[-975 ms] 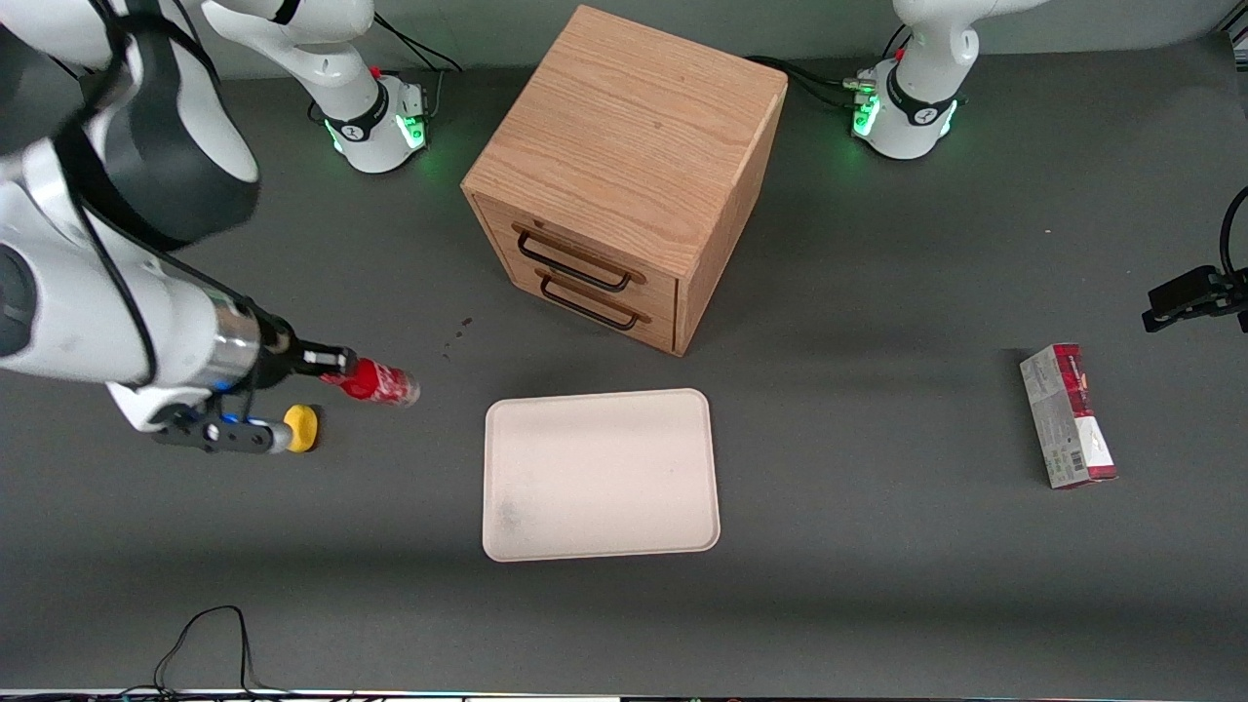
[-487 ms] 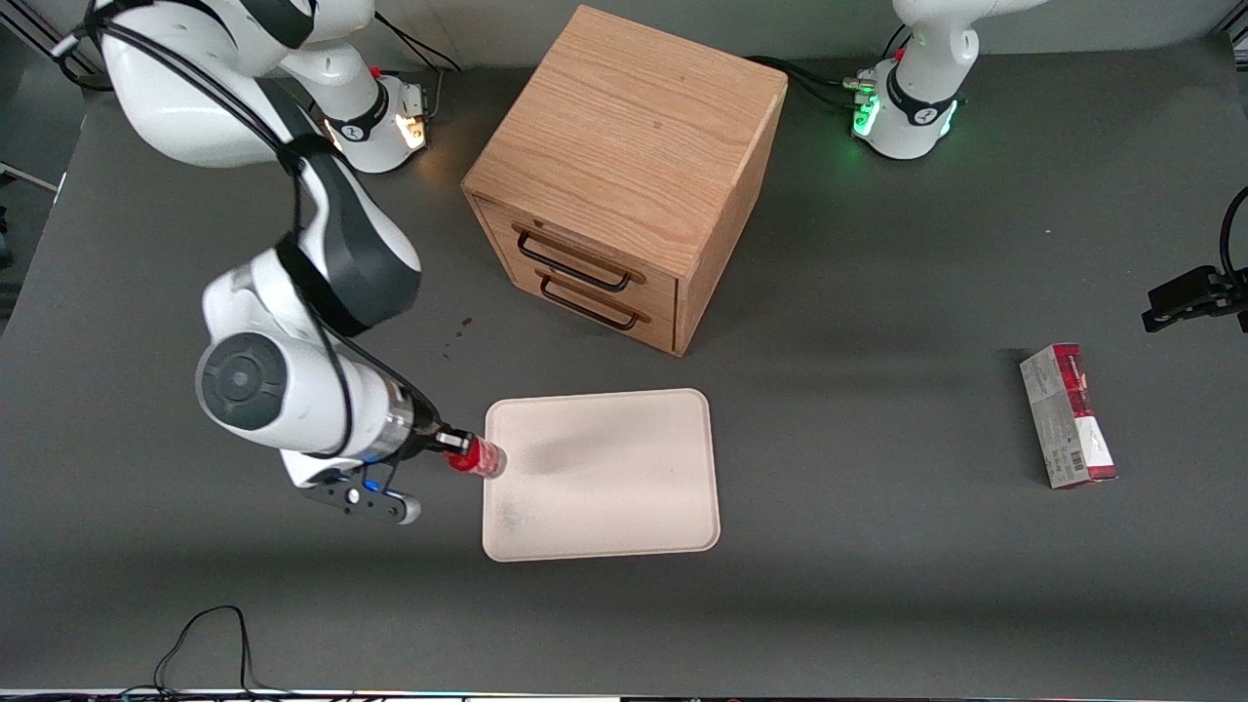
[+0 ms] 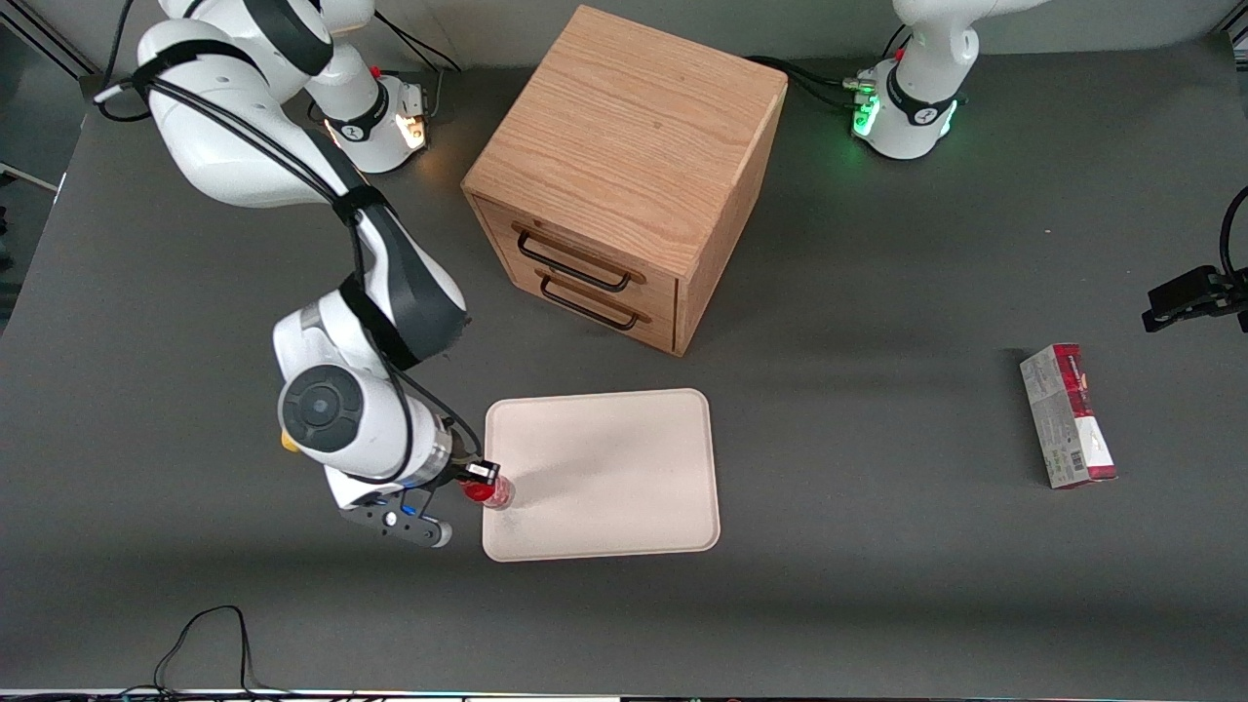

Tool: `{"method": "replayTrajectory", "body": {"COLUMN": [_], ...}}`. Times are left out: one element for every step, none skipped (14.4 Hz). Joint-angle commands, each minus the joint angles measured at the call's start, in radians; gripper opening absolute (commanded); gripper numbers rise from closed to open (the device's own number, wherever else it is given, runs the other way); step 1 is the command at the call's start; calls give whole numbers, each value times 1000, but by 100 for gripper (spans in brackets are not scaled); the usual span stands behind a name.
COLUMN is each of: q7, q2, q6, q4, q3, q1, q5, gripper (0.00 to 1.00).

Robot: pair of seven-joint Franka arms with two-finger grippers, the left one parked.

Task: Place coke bottle on tray
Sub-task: 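Lift the bottle and carry it onto the cream tray's corner, then lower the bottle onto the tray and open the right gripper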

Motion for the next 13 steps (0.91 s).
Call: {"method": "replayTrajectory", "body": {"q7": [34,35,35,35,35,35,35,35,35,35,35,35,35], "q2": [35,46,52,55,60,60,62,62,62,62,62,62,62], "q6": [4,12,15,16,21,27,27,27,28,28,28,28,28], "q4": [54,54,54,54,54,52,52,51,49,46,46,46,46], "q3": [-11,-11,-11,-11,-12,-12,-12,-12,-12,-12,-12,-12,-12], "q1": [26,33,36,36,36,36,36,36,36,39,39,39,39], "q5": [-32,-36,-53,-59,-61,-61,-61,-61,-64,-78,-90,-92,-92], "gripper": [0,0,0,0,0,0,0,25,78,100,100,100,100]}}
